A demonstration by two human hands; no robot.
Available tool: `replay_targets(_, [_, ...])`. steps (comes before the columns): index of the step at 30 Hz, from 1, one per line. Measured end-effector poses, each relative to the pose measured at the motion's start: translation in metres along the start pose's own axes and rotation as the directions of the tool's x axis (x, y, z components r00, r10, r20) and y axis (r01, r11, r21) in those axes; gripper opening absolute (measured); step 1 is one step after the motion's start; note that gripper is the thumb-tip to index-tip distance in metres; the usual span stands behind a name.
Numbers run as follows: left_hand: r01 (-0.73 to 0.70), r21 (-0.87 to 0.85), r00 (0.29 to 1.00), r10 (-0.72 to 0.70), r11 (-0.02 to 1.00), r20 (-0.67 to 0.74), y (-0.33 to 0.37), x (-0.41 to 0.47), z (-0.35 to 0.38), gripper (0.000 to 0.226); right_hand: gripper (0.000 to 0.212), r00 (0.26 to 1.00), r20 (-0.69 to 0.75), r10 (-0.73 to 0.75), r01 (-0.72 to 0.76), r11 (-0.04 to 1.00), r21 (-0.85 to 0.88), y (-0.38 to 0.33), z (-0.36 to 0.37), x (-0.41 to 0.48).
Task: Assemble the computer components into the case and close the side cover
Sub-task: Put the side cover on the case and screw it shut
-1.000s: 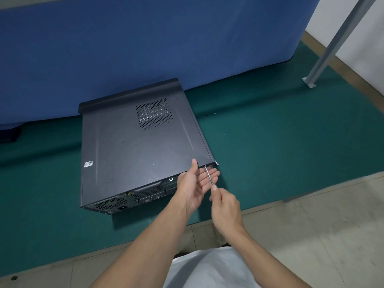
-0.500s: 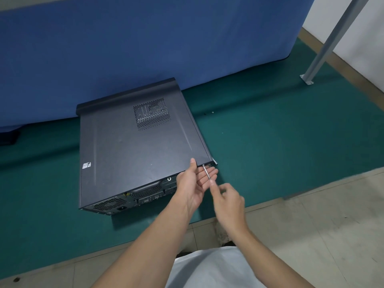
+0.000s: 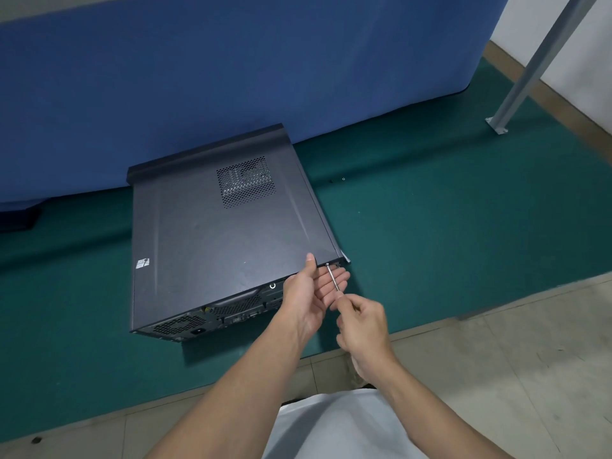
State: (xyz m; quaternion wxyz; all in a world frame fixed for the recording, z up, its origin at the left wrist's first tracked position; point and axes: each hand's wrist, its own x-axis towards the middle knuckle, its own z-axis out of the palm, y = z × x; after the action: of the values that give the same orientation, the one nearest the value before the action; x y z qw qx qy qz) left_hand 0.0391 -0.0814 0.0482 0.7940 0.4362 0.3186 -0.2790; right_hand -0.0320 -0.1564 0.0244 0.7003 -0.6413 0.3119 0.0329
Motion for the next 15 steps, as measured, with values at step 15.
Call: replay_targets(15, [-0.089, 0.019, 0.995, 0.090, 0.996, -0.052, -0.007, 0.003, 0.006, 0.007, 0.038, 0.997, -0.056, 0.047, -0.052, 0.994, -0.093, -0.007, -0.018, -0.004])
